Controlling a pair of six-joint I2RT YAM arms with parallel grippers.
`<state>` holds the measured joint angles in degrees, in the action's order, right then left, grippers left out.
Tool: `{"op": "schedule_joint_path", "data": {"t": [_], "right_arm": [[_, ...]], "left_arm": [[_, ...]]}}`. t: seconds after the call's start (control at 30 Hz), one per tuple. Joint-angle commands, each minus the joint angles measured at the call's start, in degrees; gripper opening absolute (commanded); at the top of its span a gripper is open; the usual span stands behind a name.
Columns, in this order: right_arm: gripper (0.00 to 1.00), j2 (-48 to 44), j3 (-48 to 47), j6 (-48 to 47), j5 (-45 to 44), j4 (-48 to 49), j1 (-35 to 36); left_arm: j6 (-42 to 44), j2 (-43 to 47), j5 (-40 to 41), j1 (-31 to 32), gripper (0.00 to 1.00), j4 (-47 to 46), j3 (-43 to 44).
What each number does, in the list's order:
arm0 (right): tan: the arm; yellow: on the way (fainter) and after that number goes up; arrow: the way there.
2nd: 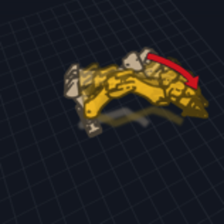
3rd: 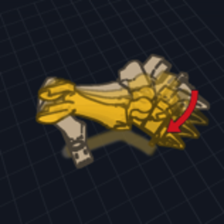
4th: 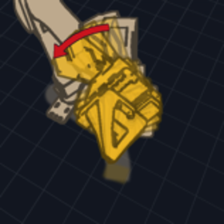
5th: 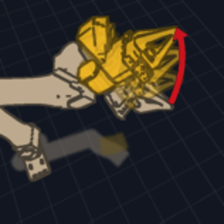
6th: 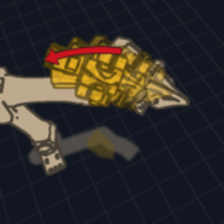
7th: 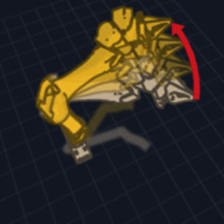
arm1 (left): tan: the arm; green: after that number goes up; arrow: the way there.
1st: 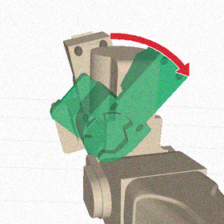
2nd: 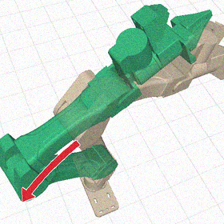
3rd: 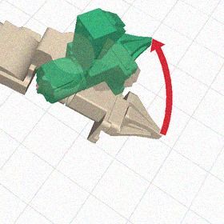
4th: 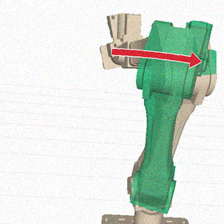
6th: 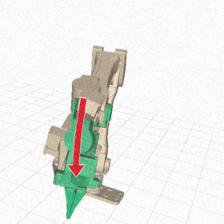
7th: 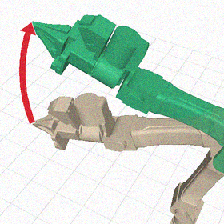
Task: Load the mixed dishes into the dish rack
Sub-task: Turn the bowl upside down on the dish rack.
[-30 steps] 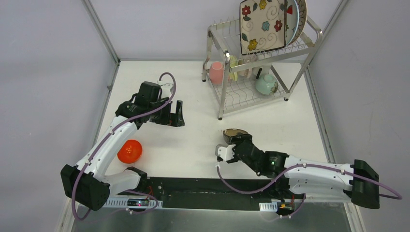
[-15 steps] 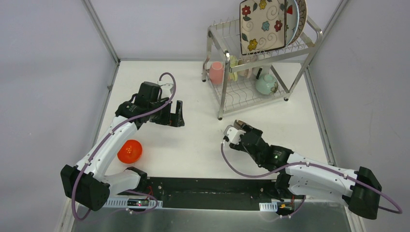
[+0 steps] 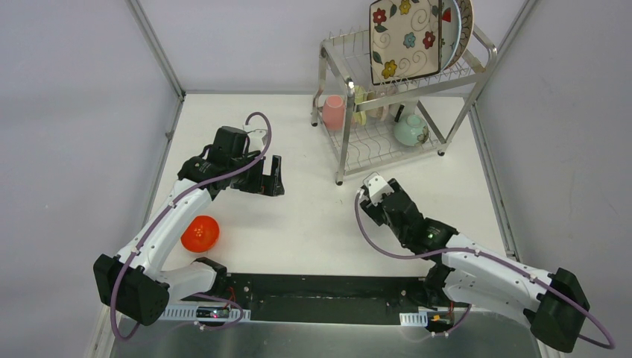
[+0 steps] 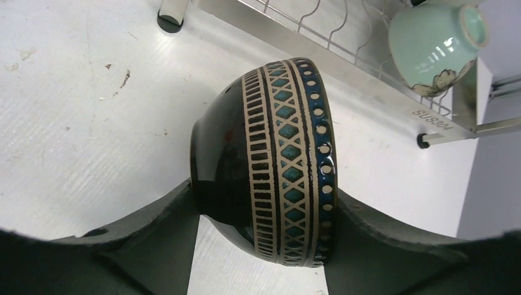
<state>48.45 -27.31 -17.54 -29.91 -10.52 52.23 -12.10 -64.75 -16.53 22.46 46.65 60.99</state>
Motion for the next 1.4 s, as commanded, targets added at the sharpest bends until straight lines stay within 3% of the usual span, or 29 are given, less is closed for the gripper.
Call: {"op": "schedule_joint_path", "data": {"t": [0.0,0.23,0.67,1.37], "right_arm": [[0.13,1.15,-0.80,6.78,1.99,6.13,-1.92],[0.13,2.94,-0.46,13.54,4.25,7.98,-4.23],[0.12,-0.45,1.11,16.40,7.01,11.78,-9.12],[0.11,7.03,-12.03,22.65,16.89,19.79,-20.68]], "left_arm": [[1.38,1.21,0.40,-0.05,0.99,-1.60,-0.12],[1.38,1.22,0.47,-0.09,0.99,-1.65,-0.16],[1.34,1.11,0.13,-0.05,0.99,-1.65,-0.13],[1.37,0.93,-0.84,-0.05,0.99,-1.58,0.00]]}}
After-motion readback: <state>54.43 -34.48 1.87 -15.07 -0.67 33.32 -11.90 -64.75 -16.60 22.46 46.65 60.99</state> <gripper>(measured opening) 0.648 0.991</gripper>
